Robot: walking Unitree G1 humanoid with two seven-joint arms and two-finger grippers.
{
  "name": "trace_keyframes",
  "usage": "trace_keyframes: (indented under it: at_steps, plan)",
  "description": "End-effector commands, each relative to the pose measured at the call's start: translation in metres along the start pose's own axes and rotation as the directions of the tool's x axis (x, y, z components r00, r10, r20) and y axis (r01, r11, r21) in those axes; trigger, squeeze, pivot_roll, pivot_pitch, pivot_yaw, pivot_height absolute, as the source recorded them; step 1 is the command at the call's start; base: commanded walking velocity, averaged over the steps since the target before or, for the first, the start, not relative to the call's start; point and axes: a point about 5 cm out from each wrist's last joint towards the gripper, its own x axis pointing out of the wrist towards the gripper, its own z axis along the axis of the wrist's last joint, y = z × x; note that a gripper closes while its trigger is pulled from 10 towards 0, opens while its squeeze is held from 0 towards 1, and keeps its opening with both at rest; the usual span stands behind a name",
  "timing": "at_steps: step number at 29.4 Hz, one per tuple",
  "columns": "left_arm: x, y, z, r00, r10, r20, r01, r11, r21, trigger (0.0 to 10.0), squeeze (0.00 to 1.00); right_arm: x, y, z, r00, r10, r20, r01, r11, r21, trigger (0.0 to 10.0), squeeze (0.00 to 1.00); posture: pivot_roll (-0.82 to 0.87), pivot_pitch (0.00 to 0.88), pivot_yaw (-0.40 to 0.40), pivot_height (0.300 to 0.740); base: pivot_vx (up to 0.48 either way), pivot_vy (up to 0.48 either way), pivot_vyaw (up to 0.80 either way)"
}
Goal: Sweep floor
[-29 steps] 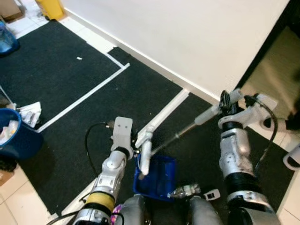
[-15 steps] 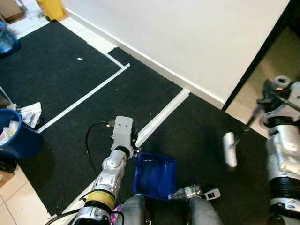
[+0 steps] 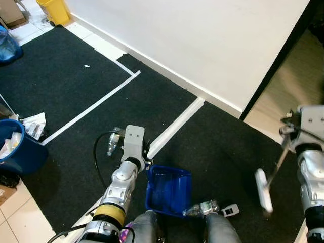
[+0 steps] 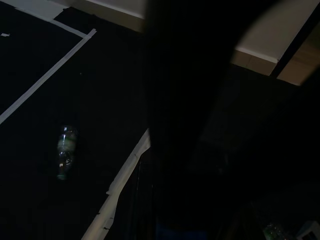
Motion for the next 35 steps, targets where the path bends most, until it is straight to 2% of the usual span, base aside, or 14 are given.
trace_keyframes:
  at_steps: [1,6,11,13,17,19,20,21,22,25,26,27,34,35]
  plan:
    - [-0.004,-0.003,-0.014,0.998,-0.023,-0.053,0.024,1.000,0.015,10.0,0.00,-0.005,0.000,-0.006,1.000,-0.016,0.000,0.016,1.000,0.005,10.0,0.00,-0.04,0.109,0.037,0.740,0.000,0.000,0.00]
    - [-0.004,-0.003,-0.013,0.998,-0.024,-0.054,0.025,1.000,0.017,10.0,0.00,-0.008,0.007,-0.016,0.999,-0.021,-0.028,0.023,0.996,0.083,10.0,0.00,-0.03,0.115,0.036,0.740,0.000,0.000,0.00]
    - [-0.004,-0.003,-0.013,0.998,-0.025,-0.053,0.026,1.000,0.017,10.0,0.00,-0.015,0.026,-0.023,1.000,-0.006,-0.001,0.006,0.993,0.119,10.0,0.00,-0.03,0.119,0.036,0.740,0.000,0.000,0.00]
    - [-0.006,-0.003,-0.015,0.998,-0.026,-0.056,0.027,0.999,0.018,10.0,0.00,-0.020,0.047,-0.025,1.000,0.022,0.017,-0.025,0.984,0.177,10.0,0.00,-0.02,0.126,0.039,0.740,0.000,0.000,0.00]
    - [-0.007,-0.002,-0.016,0.998,-0.026,-0.059,0.027,0.999,0.019,10.0,0.00,-0.022,0.065,-0.023,0.999,0.044,0.027,-0.050,0.964,0.262,10.0,0.00,-0.02,0.126,0.042,0.740,0.000,0.000,0.00]
    - [-0.007,-0.002,-0.015,0.998,-0.027,-0.060,0.028,0.999,0.019,10.0,0.00,-0.022,0.084,-0.016,0.995,0.083,0.049,-0.095,0.926,0.366,10.0,0.00,-0.02,0.126,0.048,0.740,0.000,0.000,0.00]
    - [-0.006,-0.002,-0.015,0.998,-0.029,-0.060,0.030,0.999,0.020,10.0,0.00,-0.021,0.102,-0.005,0.987,0.136,0.085,-0.160,0.871,0.464,10.0,0.00,-0.02,0.124,0.051,0.740,0.000,0.000,0.00]
    - [-0.006,-0.002,-0.015,0.998,-0.029,-0.060,0.030,0.999,0.020,10.0,0.00,-0.021,0.102,-0.005,0.987,0.136,0.085,-0.160,0.871,0.464,10.0,0.00,-0.02,0.124,0.051,0.740,0.000,0.000,0.00]
    - [-0.006,-0.003,-0.015,0.998,-0.032,-0.060,0.034,0.999,0.023,10.0,0.00,-0.021,0.119,0.007,0.972,0.192,0.137,-0.236,0.803,0.548,10.0,0.00,-0.02,0.118,0.054,0.740,0.000,0.000,0.00]
    - [-0.005,-0.003,-0.014,0.998,-0.033,-0.060,0.034,0.999,0.024,10.0,0.00,-0.021,0.126,0.013,0.963,0.216,0.163,-0.271,0.772,0.575,10.0,0.00,-0.01,0.110,0.053,0.740,0.000,0.000,0.00]
    - [-0.004,-0.003,-0.013,0.998,-0.034,-0.057,0.035,0.999,0.024,10.0,0.00,-0.020,0.131,0.019,0.958,0.224,0.179,-0.287,0.745,0.602,10.0,0.00,-0.01,0.110,0.048,0.740,0.000,0.000,0.00]
    - [-0.004,-0.003,-0.013,0.998,-0.034,-0.057,0.035,0.999,0.024,10.0,0.00,-0.020,0.131,0.019,0.958,0.224,0.179,-0.287,0.745,0.602,10.0,0.00,-0.01,0.110,0.048,0.740,0.000,0.000,0.00]
    - [-0.004,-0.001,-0.010,0.998,-0.023,-0.052,0.024,1.000,0.017,10.0,0.00,-0.022,0.158,0.047,0.900,0.316,0.299,-0.434,0.616,0.657,10.0,0.00,0.00,0.125,0.046,0.740,0.000,0.000,0.00]
    - [-0.004,-0.001,-0.010,0.998,-0.023,-0.052,0.024,1.000,0.017,10.0,0.00,-0.022,0.158,0.047,0.900,0.316,0.299,-0.434,0.616,0.657,10.0,0.00,0.00,0.125,0.046,0.740,0.000,0.000,0.00]
